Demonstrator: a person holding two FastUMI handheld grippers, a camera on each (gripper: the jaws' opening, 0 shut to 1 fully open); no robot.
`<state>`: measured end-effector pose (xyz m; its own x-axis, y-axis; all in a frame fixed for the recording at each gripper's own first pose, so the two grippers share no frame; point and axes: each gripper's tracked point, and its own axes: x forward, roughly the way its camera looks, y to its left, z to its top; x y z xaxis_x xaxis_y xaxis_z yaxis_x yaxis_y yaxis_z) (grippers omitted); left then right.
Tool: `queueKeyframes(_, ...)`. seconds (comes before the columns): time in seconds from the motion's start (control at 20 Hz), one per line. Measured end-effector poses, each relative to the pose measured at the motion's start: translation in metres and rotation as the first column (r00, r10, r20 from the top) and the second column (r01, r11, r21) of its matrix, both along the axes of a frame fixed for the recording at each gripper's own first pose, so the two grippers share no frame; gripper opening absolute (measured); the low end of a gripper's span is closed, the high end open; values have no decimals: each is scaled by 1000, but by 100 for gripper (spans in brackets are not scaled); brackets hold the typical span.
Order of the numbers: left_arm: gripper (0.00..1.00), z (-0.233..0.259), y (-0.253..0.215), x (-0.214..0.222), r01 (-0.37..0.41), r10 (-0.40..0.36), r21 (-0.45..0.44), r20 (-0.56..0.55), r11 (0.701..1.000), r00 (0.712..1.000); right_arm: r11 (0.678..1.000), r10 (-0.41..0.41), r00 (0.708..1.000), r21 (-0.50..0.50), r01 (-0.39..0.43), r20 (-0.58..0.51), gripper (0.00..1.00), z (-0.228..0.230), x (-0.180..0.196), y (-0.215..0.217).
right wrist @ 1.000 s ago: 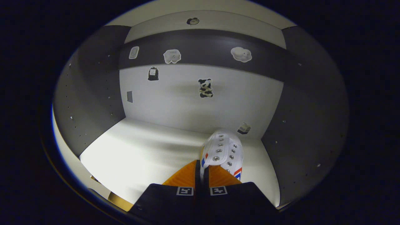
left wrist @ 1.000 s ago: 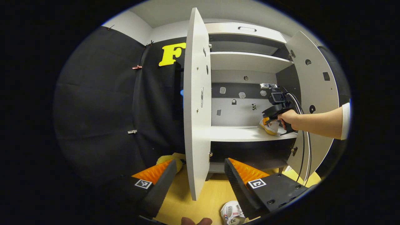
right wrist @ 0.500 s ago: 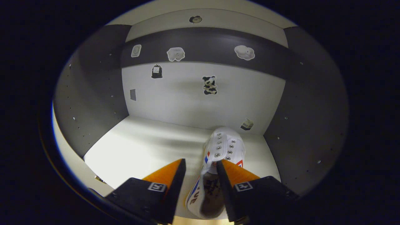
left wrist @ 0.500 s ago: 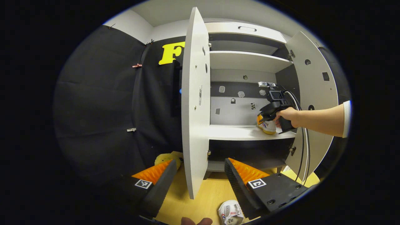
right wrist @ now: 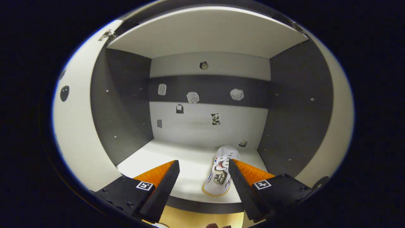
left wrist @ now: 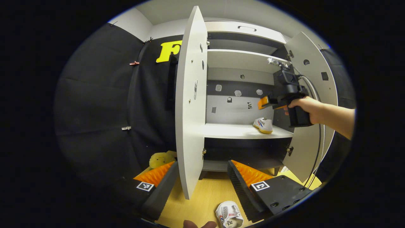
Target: Grab one shoe with the right hand and put it into the shoe cabinet, grab the other shoe with the left hand and put it into the shoe cabinet; then close the right door with the right hand and the left door with the left hand.
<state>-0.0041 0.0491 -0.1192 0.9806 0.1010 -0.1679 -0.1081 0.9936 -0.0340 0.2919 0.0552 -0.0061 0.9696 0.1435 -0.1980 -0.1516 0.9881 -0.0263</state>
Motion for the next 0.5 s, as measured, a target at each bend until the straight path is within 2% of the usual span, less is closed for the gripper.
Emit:
queueKeyframes(0.2,96,-32,-15,-7,36,-37,-22,-27,999,999,997,38,996,58,-43,79,98,21,-77,-4)
queueKeyframes(0.4,96,-75,-35,-22,80,-78,20,-56,997,995,998,48,994,42,-52,103,98,7,-138,-21)
queueKeyframes(0.5,96,-103,-50,-32,126,-121,42,-96,991,988,995,52,996,80,-57,66,98,-12,-165,-26)
